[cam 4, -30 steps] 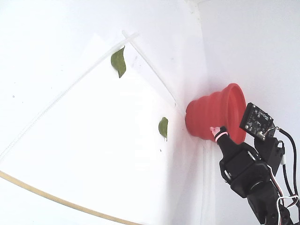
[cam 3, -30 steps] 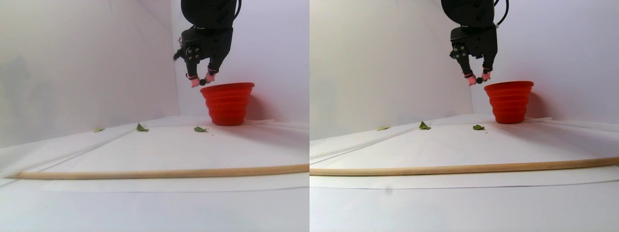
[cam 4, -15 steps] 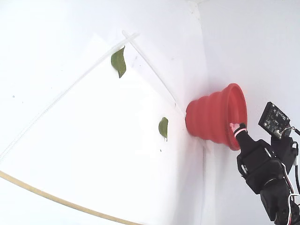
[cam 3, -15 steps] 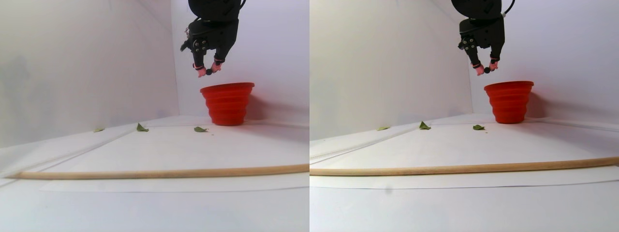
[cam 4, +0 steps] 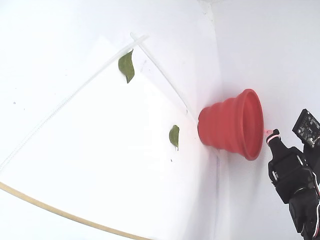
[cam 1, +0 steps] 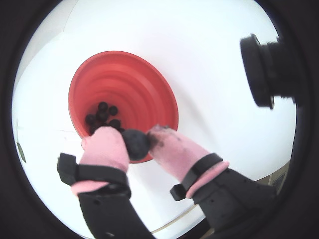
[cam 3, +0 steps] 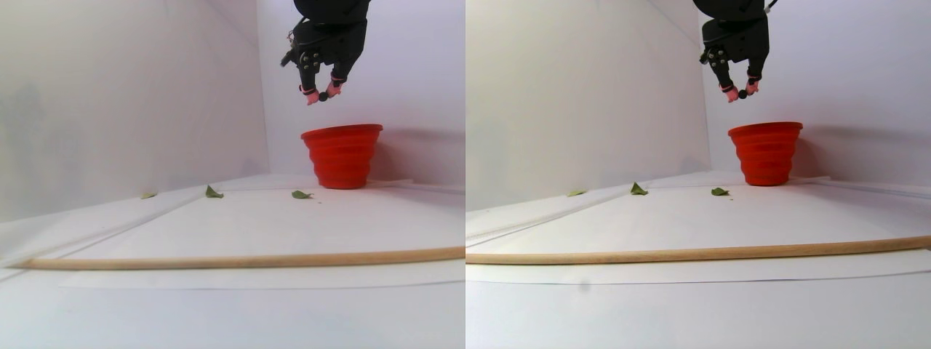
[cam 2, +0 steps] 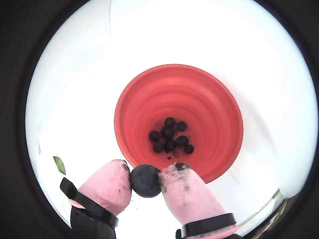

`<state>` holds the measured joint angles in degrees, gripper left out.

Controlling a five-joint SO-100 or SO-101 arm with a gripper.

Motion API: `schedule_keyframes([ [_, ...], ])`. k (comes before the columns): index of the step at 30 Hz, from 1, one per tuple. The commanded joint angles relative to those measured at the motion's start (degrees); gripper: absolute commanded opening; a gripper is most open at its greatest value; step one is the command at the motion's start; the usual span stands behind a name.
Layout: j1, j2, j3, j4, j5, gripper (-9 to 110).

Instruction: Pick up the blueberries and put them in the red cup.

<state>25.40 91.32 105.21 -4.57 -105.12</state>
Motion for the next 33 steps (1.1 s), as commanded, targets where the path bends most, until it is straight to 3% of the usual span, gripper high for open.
schedule_keyframes([
  [1,0.7,1.1,-6.7,0.0,0.7,11],
  [25,3.0,-5.9,-14.3,-0.1,1.8,12],
  [33,3.0,-5.4,-14.2,-0.3,2.9,18],
])
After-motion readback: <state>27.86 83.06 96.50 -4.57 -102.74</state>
